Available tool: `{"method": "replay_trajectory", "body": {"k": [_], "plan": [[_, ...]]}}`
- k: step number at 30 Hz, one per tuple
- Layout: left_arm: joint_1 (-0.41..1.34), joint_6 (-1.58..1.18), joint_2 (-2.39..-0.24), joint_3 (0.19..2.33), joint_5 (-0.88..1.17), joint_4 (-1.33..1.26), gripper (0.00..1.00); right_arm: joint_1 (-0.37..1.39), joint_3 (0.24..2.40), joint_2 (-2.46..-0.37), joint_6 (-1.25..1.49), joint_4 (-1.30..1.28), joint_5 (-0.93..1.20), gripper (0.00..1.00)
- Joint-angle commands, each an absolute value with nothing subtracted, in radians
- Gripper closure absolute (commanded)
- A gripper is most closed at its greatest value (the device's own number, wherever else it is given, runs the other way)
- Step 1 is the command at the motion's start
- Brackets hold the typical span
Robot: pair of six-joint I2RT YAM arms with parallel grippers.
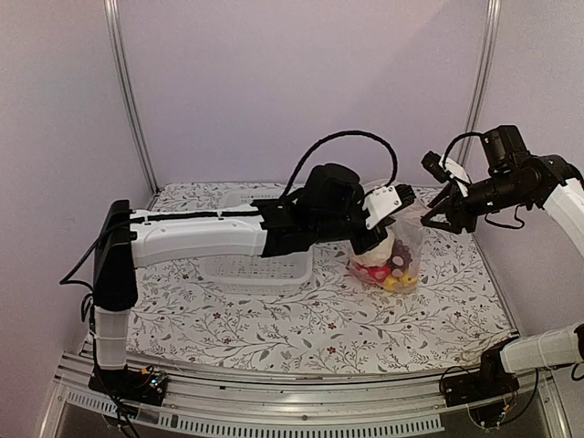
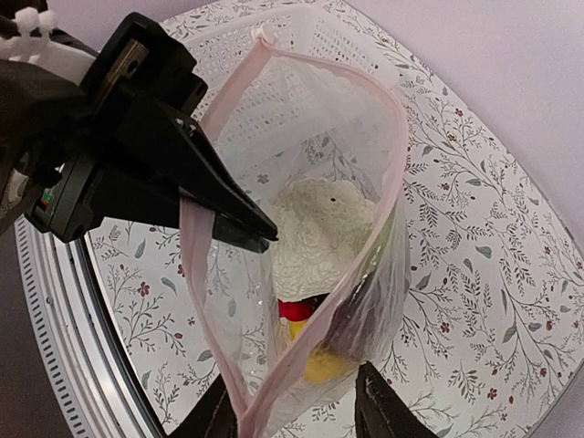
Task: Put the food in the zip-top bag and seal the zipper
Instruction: Pass from the left arm to the right
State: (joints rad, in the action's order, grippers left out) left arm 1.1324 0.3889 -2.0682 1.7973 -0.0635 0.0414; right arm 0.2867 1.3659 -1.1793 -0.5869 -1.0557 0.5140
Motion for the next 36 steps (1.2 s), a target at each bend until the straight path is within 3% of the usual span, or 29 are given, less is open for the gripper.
{"method": "replay_trajectory", "body": {"k": [1, 5, 10, 12, 14, 17, 19, 28, 36], "plan": [[1.112, 0.367, -2.031, 1.84, -0.037, -0.007, 0.94, 0.284, 1.348, -1.184, -0.559, -0.958, 0.516, 0.62], [1.102, 0.358, -2.035, 1.85, -0.035, -0.003, 0.89, 0.283, 1.342, -1.183, -0.548, -0.918, 0.513, 0.71], [1.096, 0.351, -2.009, 1.833, -0.086, 0.038, 0.79, 0.283, 1.324, -1.183, -0.551, -0.891, 0.481, 0.94], [1.095, 0.346, -1.966, 1.772, -0.124, 0.0, 0.69, 0.283, 1.322, -1.181, -0.56, -0.894, 0.456, 0.96], [1.091, 0.34, -1.874, 1.62, -0.149, -0.097, 0.58, 0.283, 1.317, -1.173, -0.573, -0.89, 0.43, 0.96], [1.081, 0.317, -1.748, 1.38, -0.164, -0.33, 0.35, 0.272, 1.317, -1.165, -0.588, -0.887, 0.397, 0.97], [1.069, 0.284, -1.688, 1.257, -0.171, -0.431, 0.26, 0.26, 1.318, -1.164, -0.592, -0.885, 0.386, 0.97], [0.959, 0.103, -1.65, 1.03, -0.02, -0.664, 0.25, 0.222, 1.328, -1.184, -0.582, -0.864, 0.383, 0.96], [0.83, -0.048, -1.76, 1.021, 0.221, -0.869, 0.28, 0.203, 1.346, -1.201, -0.559, -0.843, 0.349, 0.96]]}}
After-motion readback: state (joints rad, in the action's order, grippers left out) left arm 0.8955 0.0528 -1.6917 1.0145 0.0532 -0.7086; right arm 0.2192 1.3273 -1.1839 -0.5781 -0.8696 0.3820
